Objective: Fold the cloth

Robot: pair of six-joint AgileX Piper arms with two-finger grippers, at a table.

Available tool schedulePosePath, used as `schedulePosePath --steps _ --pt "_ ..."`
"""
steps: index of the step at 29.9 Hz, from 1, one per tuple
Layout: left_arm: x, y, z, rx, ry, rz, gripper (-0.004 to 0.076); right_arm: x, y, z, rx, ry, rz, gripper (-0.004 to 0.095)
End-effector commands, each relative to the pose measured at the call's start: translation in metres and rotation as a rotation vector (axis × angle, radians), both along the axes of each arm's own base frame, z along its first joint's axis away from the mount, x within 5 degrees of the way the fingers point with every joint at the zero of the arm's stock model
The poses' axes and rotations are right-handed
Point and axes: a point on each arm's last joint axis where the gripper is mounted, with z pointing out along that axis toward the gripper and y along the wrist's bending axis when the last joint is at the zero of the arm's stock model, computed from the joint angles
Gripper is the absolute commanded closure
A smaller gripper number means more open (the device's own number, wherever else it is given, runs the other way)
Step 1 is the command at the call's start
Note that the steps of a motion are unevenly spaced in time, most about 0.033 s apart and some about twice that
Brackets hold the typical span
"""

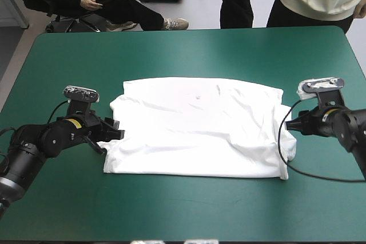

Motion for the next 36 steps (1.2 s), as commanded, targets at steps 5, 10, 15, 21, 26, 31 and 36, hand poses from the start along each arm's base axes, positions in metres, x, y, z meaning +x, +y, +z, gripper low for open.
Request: schedulePosePath --steps 5,10,15,21,26,31,36 --pt "-0.001 -0.002 0.013 -0.044 -0.054 0.007 0.0310 0.072 -0.025 -0.022 0.133 0.040 0.004 0.0400" --pt "-0.001 -0.002 0.013 -0.042 -0.054 0.007 0.0310 0.099 -0.026 -0.051 0.161 0.119 0.015 0.0425" --pt "-0.001 -0.002 0.013 -0.041 -0.054 0.007 0.0311 0.118 -0.027 -0.082 0.173 0.186 0.007 0.0450" --pt "-0.001 -0.002 0.013 -0.041 -0.050 0.006 0.0310 0.127 -0.023 -0.109 0.200 0.260 0.048 0.0603" --pt "-0.002 -0.002 0.012 -0.037 -0.032 0.002 0.0311 0.130 -0.019 -0.107 0.214 0.243 0.102 0.0923" --pt "-0.004 -0.002 0.010 -0.024 -0.010 -0.004 0.0311 0.131 -0.021 -0.086 0.197 0.166 0.095 0.0916" --pt "-0.004 -0.002 0.010 -0.023 -0.007 -0.004 0.0311 0.124 -0.022 -0.044 0.162 0.036 0.092 0.0915"
